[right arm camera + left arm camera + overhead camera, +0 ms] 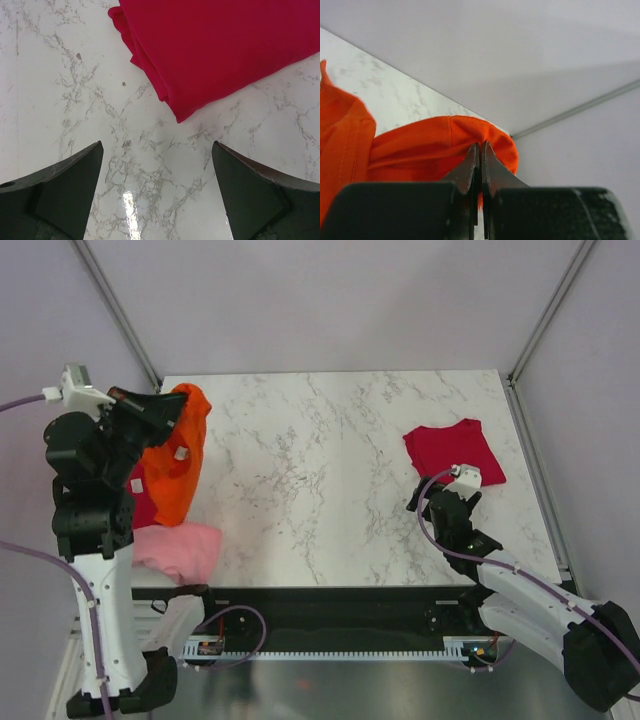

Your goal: Fold and stack the t-shirts

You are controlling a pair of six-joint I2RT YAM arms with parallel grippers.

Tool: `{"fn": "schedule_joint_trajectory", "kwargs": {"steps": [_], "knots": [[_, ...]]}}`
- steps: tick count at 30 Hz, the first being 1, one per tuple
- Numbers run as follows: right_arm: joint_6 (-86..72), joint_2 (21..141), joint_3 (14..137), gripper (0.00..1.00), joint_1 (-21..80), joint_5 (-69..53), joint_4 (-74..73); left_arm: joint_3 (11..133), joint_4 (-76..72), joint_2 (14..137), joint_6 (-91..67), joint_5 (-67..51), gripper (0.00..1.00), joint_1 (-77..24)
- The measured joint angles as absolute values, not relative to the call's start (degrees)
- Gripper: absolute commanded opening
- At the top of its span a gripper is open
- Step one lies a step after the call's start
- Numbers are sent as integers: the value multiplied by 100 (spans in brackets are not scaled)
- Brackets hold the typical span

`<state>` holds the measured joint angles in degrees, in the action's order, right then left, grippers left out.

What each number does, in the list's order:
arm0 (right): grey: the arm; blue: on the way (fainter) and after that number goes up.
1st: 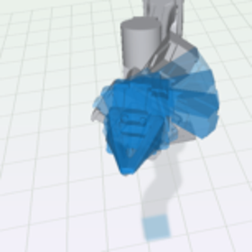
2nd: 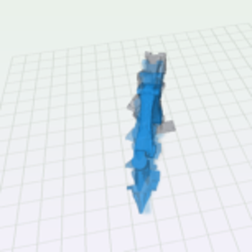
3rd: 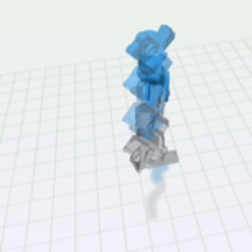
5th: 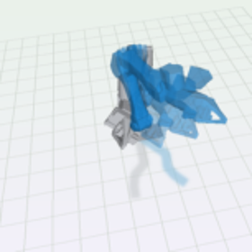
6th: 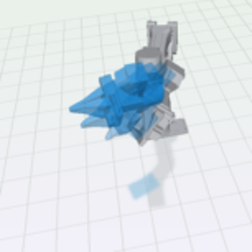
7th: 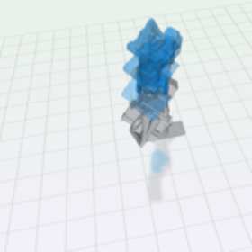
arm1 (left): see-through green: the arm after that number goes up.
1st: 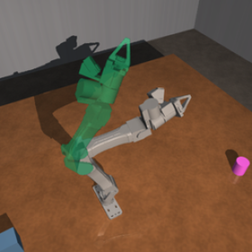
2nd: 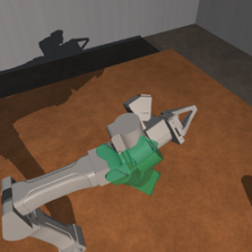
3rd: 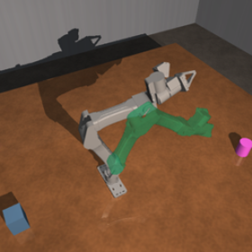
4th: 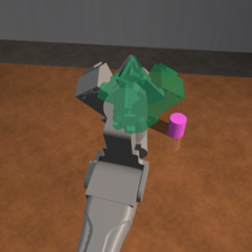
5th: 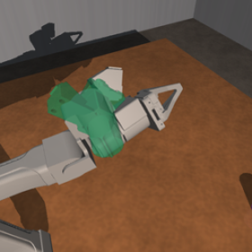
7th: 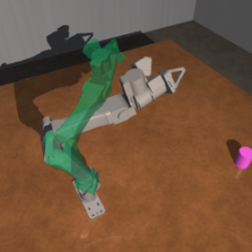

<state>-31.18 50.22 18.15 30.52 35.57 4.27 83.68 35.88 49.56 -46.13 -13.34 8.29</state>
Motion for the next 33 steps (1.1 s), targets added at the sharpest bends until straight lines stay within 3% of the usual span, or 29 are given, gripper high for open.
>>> {"fn": "schedule_joint_trajectory", "kwargs": {"steps": [9, 13, 18, 20, 25, 29, 33], "knots": [[-3116, 5057, 1815, 98, 3052, 3566, 427, 9762, 3280, 7194, -4805, -1273, 2, -2700], [-3116, 5054, 1815, 98, 3052, 3573, 425, 10700, 3315, 7865, -4801, -1461, 2, -3371], [-3118, 4978, 1815, 98, 3052, 3581, 427, 11006, 3273, 7478, -4794, -1363, 2, -3330], [-3122, 4923, 1815, 98, 3052, 3586, 429, 10713, 3251, 7085, -4797, -1288, 2, -3011], [-3120, 4842, 1815, 98, 3052, 3586, 425, 8449, 2954, 5776, -4794, -777, 2, -2008], [-3096, 4858, 1815, 98, 3055, 3573, 429, 6493, 2976, 5286, -4770, -266, 2, -1868], [-3011, 5190, 1911, 91, 3052, 3479, 386, 4882, 3035, 5006, -4722, 119, 2, -1865]]}}
